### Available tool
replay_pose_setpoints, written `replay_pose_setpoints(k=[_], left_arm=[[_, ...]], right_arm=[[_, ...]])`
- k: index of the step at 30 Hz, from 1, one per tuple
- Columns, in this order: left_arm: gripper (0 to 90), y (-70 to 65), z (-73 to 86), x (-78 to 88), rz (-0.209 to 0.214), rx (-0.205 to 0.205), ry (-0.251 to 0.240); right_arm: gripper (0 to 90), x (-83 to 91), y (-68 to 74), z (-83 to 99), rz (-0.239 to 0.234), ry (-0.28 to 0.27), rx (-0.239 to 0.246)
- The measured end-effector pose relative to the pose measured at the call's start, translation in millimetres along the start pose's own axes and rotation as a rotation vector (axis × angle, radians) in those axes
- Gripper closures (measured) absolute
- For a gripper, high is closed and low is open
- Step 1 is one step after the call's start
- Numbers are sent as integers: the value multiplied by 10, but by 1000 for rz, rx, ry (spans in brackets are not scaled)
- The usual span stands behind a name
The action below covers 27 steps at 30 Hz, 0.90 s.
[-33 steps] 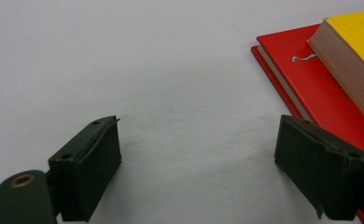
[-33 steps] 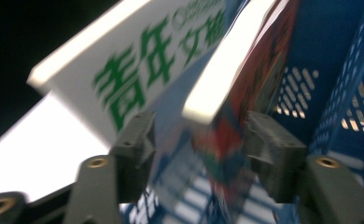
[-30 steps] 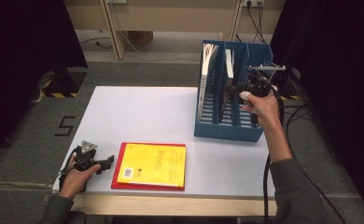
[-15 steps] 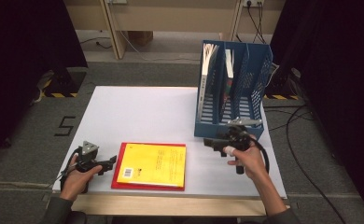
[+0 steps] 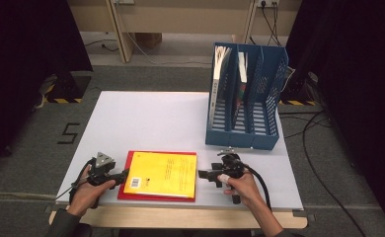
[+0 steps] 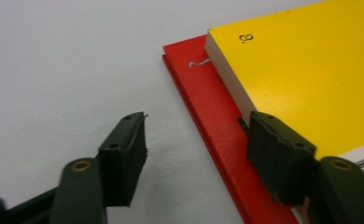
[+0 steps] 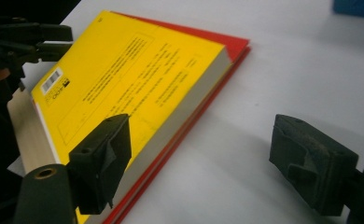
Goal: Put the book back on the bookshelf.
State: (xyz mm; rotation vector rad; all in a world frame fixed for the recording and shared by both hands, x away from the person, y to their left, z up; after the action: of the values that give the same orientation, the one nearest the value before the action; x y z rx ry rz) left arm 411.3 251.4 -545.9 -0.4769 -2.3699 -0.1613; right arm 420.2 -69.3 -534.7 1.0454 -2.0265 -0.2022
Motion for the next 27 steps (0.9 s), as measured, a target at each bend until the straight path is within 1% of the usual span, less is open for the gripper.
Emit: replay_pose_setpoints(k=[2, 3, 4, 5, 6, 7, 8, 9, 11, 13, 14, 15, 16, 18, 19, 21, 23, 24, 25, 26, 27], left_arm=[[467, -64, -5, -9, 30, 8, 1], [451, -105, -6, -18, 50, 6, 7], [422, -153, -6, -29, 68, 4, 15], [369, -186, -6, -42, 66, -8, 21], [256, -201, -11, -52, 50, -25, 23], [190, -223, -23, -61, 36, -52, 24], [175, -232, -26, -63, 39, -56, 26], [180, -227, -21, -64, 43, -50, 26], [174, -219, -9, -73, 51, -31, 28], [168, -223, -12, -68, 40, -42, 26], [172, -226, -14, -64, 35, -51, 25], [174, -231, -11, -56, 30, -57, 26], [174, -234, -5, -45, 28, -66, 28], [173, -243, 8, -34, 34, -64, 27], [172, -243, 10, -33, 35, -63, 26], [171, -243, 10, -32, 32, -65, 26], [172, -246, 11, -31, 28, -64, 26], [173, -248, 10, -30, 28, -63, 26], [182, -253, 11, -31, 35, -58, 27], [200, -262, 12, -32, 47, -45, 28], [220, -265, 12, -33, 54, -36, 30]], right_arm=[[192, -73, 29, 19, -13, 12, -8], [195, -106, 45, 25, -24, 15, -19], [194, -140, 57, 29, -37, 16, -32], [190, -170, 65, 36, -44, 21, -39], [192, -184, 71, 33, -44, 17, -33], [195, -187, 78, 28, -42, 18, -35], [187, -187, 79, 26, -35, 23, -36], [203, -186, 67, 23, -28, 20, -36], [222, -180, 54, 26, -36, 13, -44], [235, -172, 53, 24, -37, 5, -89], [259, -171, 52, 24, -39, 2, -90], [292, -160, 42, 35, -24, 2, -92], [314, -142, 51, 58, -21, 7, -102], [352, -95, 83, 130, -29, 24, -91], [356, -75, 98, 164, -33, 27, -87], [357, -42, 134, 215, -52, 28, -125], [357, -30, 145, 239, -62, 20, -143], [369, -27, 149, 238, -74, 7, -188], [374, -31, 140, 233, -67, 1, -206], [369, -33, 143, 224, -70, -1, -226], [384, -42, 134, 208, -76, -13, -245]])
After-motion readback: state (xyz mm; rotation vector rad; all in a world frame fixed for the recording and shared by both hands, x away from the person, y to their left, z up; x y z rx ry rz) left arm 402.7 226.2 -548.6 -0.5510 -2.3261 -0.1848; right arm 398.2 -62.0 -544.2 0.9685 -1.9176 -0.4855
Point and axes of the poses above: each handheld gripper's, and its own axes: x roughly backward along the jaws, z roughly out of its underside, y roughly to its left, the point moved 9 cm from there along -x, roughly forward along the jaws
